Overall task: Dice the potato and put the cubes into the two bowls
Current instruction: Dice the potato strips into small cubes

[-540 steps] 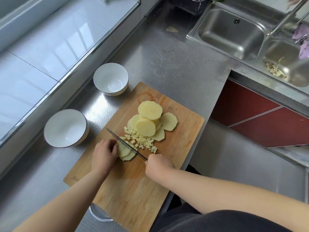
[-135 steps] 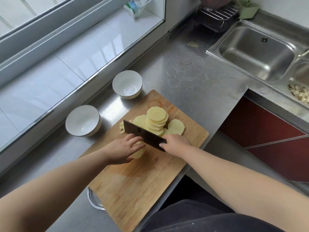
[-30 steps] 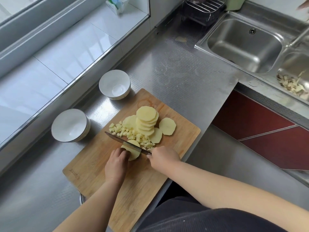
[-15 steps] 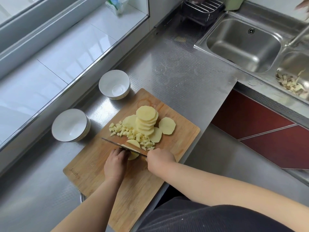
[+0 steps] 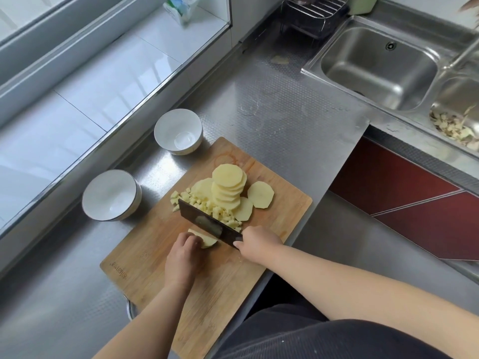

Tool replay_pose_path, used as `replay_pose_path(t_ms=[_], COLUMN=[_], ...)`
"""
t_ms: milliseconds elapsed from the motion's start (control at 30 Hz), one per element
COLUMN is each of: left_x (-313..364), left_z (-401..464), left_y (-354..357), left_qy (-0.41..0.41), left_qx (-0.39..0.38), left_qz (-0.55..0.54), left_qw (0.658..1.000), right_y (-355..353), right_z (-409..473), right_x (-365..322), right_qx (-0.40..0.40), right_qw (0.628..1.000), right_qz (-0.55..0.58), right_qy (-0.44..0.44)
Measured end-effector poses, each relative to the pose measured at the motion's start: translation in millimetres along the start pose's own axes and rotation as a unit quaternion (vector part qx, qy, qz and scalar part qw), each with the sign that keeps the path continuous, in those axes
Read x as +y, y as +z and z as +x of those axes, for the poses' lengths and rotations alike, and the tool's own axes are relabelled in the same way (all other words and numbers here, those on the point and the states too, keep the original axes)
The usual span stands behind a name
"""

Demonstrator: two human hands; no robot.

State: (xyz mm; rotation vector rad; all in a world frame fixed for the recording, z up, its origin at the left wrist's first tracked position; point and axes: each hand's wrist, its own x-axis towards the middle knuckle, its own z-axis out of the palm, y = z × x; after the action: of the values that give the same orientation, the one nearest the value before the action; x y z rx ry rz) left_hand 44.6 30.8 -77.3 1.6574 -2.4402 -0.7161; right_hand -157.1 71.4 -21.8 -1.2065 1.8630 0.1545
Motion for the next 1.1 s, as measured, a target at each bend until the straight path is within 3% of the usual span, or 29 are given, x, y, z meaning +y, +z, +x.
replay_pose_path(t_ms=[467, 1100], left_x=[-2.9, -14.1], left_z=[1.1, 1.1], left_y=[4.0, 14.6], left_qy=[-0.014, 0.029], left_qx=[0.015, 0.040], left_qz=[0.018, 0.024], left_qw=[1.000, 0.998], right_y=[6.6, 21.9], right_z=[-24.2, -11.3], right_x=[-15.9, -14.4], right_qx=[0.044, 0.022], right_qw=[0.992, 0.995], right_qz=[-0.091, -0.101], right_qy=[-0.079, -0.016])
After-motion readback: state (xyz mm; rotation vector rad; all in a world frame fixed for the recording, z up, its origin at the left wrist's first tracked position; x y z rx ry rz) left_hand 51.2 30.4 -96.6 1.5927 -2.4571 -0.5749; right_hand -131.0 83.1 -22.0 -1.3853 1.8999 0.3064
